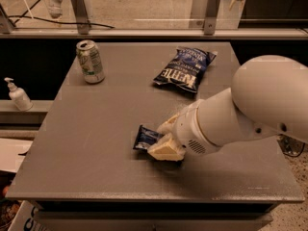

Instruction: Move rxbar blueberry near 7up can

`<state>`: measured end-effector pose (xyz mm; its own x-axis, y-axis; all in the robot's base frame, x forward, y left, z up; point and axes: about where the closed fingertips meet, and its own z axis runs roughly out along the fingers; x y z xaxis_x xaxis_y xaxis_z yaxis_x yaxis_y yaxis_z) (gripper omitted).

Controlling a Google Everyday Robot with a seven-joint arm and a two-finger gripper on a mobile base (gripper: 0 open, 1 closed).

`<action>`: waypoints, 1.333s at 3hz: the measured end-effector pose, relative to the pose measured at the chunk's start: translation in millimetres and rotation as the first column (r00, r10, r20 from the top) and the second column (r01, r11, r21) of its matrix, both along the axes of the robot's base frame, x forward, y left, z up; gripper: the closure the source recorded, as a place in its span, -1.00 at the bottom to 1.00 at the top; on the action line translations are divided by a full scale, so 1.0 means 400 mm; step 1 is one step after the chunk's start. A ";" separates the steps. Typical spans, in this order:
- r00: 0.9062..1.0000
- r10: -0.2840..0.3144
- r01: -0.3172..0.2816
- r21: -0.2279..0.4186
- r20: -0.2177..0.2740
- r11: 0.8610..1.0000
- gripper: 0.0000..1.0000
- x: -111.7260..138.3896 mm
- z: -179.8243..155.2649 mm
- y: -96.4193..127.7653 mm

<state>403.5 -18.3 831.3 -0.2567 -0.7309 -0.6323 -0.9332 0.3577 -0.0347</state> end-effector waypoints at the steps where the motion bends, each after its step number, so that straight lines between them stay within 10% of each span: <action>1: 0.999 -0.004 0.004 0.008 0.036 1.000 1.00 0.024 0.068 0.034; 4: 0.997 -0.031 0.028 0.052 0.068 0.998 1.00 0.085 0.136 0.130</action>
Offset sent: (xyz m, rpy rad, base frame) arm 0.0261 0.0629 0.0930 0.1363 -0.0581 -0.0438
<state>437.7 33.8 885.6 -0.2320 -0.6902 -0.6855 -0.9183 0.3879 -0.0797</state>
